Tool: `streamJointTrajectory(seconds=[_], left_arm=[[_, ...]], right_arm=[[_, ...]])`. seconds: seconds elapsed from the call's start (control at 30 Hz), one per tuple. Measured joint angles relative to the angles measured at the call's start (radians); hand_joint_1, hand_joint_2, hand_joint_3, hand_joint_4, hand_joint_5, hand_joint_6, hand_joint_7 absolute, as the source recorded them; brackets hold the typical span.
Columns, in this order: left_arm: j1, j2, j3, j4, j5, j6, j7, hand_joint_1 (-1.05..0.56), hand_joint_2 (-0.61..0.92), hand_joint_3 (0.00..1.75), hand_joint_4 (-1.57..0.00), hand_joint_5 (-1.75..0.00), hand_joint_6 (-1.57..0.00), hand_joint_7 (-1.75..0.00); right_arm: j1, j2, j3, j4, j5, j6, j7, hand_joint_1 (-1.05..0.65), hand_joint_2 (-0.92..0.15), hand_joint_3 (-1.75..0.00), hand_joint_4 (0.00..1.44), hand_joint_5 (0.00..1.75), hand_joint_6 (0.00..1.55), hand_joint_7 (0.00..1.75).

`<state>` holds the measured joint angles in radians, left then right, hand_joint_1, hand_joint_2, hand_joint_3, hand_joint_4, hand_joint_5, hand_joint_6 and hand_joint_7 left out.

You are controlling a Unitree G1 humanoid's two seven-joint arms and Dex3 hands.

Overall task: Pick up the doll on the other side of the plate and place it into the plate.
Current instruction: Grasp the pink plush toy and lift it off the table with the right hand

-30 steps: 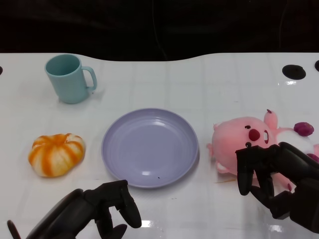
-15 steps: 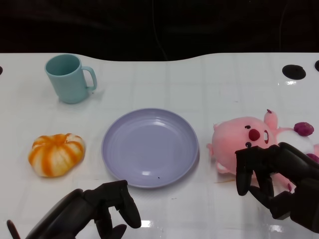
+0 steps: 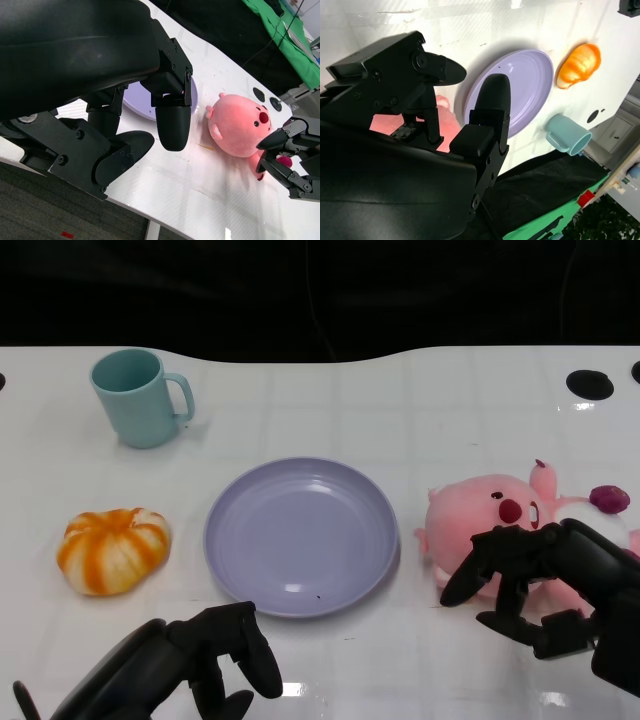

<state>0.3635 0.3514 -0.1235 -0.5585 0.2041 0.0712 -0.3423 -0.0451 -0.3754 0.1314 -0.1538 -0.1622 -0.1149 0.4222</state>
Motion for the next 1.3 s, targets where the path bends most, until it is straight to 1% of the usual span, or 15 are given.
streamJointTrajectory(seconds=[0.03,0.1,0.13,0.2,0.27,0.4,0.47,0.53,0.63,0.77,0.9,1.0,1.1,1.2,1.3], left_arm=[[0.000,0.001,0.000,0.000,-0.001,0.000,0.000,-0.14,0.59,1.10,-0.58,-1.75,-0.52,-1.49],[0.000,0.003,0.001,0.000,-0.001,0.000,0.000,-0.14,0.60,1.09,-0.58,-1.75,-0.52,-1.49],[0.000,0.004,0.002,0.000,-0.002,0.000,0.000,-0.15,0.60,1.09,-0.57,-1.75,-0.52,-1.49],[0.000,0.006,0.002,0.000,-0.002,-0.001,0.000,-0.15,0.60,1.09,-0.57,-1.75,-0.52,-1.49],[0.000,0.007,0.004,0.001,-0.004,-0.001,0.000,-0.15,0.60,1.09,-0.57,-1.75,-0.52,-1.49],[0.000,0.009,0.005,0.000,-0.004,-0.001,0.000,-0.13,0.60,1.09,-0.57,-1.75,-0.52,-1.49],[0.001,0.009,0.005,0.000,-0.004,-0.001,0.000,-0.14,0.60,1.09,-0.58,-1.75,-0.52,-1.50],[0.001,0.009,0.005,0.000,-0.004,-0.001,0.000,-0.14,0.60,1.09,-0.57,-1.75,-0.52,-1.50],[0.001,0.009,0.005,0.000,-0.004,-0.001,0.000,-0.15,0.60,1.09,-0.56,-1.75,-0.52,-1.48],[0.000,0.009,0.003,0.000,-0.001,-0.001,0.000,-0.14,0.60,1.08,-0.57,-1.75,-0.53,-1.48],[0.000,0.009,-0.002,0.000,0.003,0.000,0.000,-0.15,0.60,1.09,-0.57,-1.75,-0.53,-1.48],[-0.001,0.009,-0.002,-0.001,0.003,0.004,0.000,-0.15,0.60,1.08,-0.57,-1.75,-0.53,-1.47],[-0.001,0.009,-0.002,0.000,0.004,0.001,0.000,-0.15,0.61,1.06,-0.57,-1.74,-0.53,-1.47],[-0.001,0.009,-0.001,0.004,0.010,-0.008,0.000,-0.16,0.61,1.06,-0.57,-1.74,-0.53,-1.47],[-0.001,0.009,-0.001,0.005,0.011,-0.007,0.000,-0.15,0.61,1.08,-0.57,-1.75,-0.53,-1.47]], right_arm=[[0.000,0.003,-0.001,0.000,0.002,-0.007,-0.002,-0.15,-0.78,-0.32,0.57,0.86,0.69,0.39],[0.000,0.009,-0.001,-0.001,0.007,-0.023,-0.007,-0.15,-0.81,-0.27,0.53,0.80,0.66,0.34],[0.000,0.010,-0.001,-0.001,0.007,-0.030,-0.010,-0.18,-0.82,-0.24,0.47,0.74,0.61,0.30],[-0.002,0.009,-0.002,0.000,-0.002,-0.058,-0.020,-0.28,-0.88,-0.15,0.36,0.64,0.52,0.18],[-0.015,0.000,-0.003,0.002,-0.030,-0.100,-0.032,-0.40,-0.91,-0.13,0.26,0.58,0.42,0.10],[-0.041,-0.031,-0.018,0.009,-0.061,-0.144,-0.045,-0.50,-0.92,-0.11,0.09,0.51,0.29,0.02],[-0.049,-0.037,-0.029,0.019,-0.070,-0.164,-0.057,-0.55,-0.92,-0.06,0.02,0.56,0.29,0.01],[-0.055,-0.047,-0.036,0.020,-0.111,-0.173,-0.081,-0.61,-0.92,-0.03,0.00,0.54,0.28,0.01],[-0.063,-0.065,-0.043,0.003,-0.196,-0.162,-0.109,-0.62,-0.88,0.00,0.00,0.44,0.23,0.00],[-0.066,-0.090,-0.043,-0.038,-0.266,-0.115,-0.107,-0.53,-0.79,0.00,0.00,0.28,0.14,0.00],[-0.067,-0.105,-0.041,-0.084,-0.325,-0.060,-0.097,-0.43,-0.73,0.00,0.00,0.17,0.11,0.00],[-0.068,-0.107,-0.034,-0.109,-0.362,-0.025,-0.088,-0.41,-0.73,-0.01,0.00,0.16,0.12,0.01],[-0.082,-0.110,-0.009,-0.114,-0.415,0.013,-0.064,-0.46,-0.76,-0.01,0.00,0.13,0.11,0.00],[-0.115,-0.113,0.022,-0.110,-0.468,0.066,-0.023,-0.47,-0.78,-0.02,0.00,0.11,0.11,0.01],[-0.165,-0.118,0.049,-0.074,-0.499,0.090,-0.007,-0.48,-0.78,-0.01,0.01,0.13,0.13,0.02]])
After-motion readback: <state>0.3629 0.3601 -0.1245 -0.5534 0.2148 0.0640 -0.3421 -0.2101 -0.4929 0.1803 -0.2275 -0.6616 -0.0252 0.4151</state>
